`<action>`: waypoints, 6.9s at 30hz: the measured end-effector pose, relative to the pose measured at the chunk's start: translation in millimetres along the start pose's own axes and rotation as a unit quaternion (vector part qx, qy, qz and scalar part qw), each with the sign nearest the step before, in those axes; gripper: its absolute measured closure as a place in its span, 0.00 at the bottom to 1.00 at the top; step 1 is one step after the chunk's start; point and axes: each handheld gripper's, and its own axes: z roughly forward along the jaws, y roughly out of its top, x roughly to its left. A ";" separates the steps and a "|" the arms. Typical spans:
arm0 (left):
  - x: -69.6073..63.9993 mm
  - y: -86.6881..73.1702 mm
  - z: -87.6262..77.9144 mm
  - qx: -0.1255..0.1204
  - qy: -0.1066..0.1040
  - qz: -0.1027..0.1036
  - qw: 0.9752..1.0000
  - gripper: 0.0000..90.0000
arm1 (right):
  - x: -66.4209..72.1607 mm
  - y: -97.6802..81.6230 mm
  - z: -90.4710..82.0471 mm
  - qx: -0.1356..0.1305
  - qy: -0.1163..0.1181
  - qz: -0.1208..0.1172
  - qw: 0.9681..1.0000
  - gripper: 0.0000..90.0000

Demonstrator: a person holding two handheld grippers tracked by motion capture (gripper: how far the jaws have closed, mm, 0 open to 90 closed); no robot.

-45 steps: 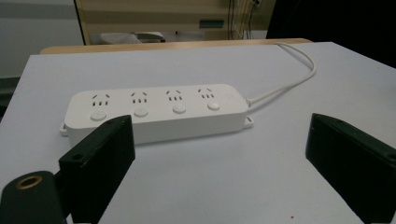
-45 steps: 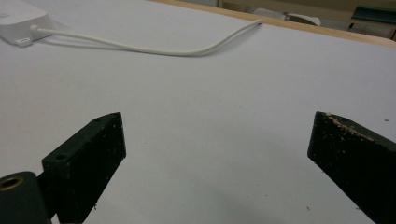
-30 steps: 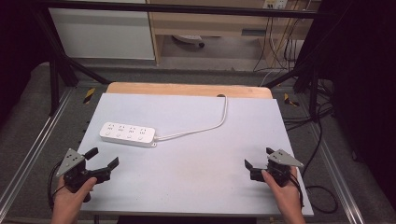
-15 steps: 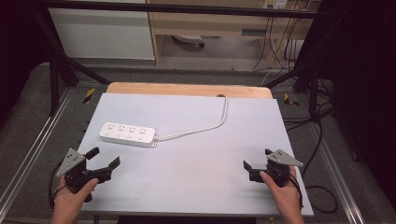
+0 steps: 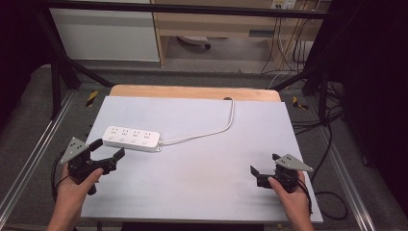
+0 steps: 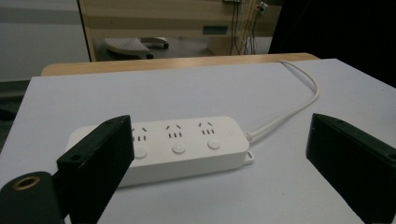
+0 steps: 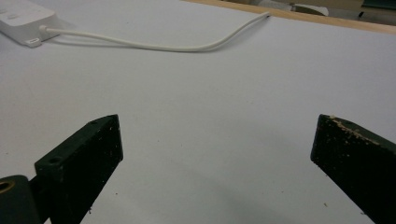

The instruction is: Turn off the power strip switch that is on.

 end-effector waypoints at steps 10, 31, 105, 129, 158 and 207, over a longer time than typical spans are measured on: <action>3.1 26.4 20.6 -0.014 0.012 0.003 1.000 0.09 | 1.0 0.5 0.5 0.006 0.003 0.003 1.000 0.03; 23.8 50.1 51.4 -0.017 0.019 -0.015 1.000 0.12 | 3.7 -0.5 3.0 0.015 0.012 -0.010 1.000 0.03; 36.9 9.0 95.7 0.118 -0.012 0.013 0.993 1.00 | 2.2 2.0 1.3 0.035 0.019 0.009 0.999 0.03; 37.9 -5.0 106.0 0.145 -0.010 0.020 0.989 1.00 | 3.1 1.8 1.5 0.038 0.024 0.009 0.999 0.03; 37.4 -11.4 111.2 0.157 -0.011 0.026 0.987 1.00 | 3.1 1.1 2.0 0.040 0.024 0.009 0.999 0.03; 28.4 -14.9 115.9 0.168 -0.009 0.035 0.985 1.00 | 2.5 0.9 2.0 0.042 0.022 0.009 0.999 0.03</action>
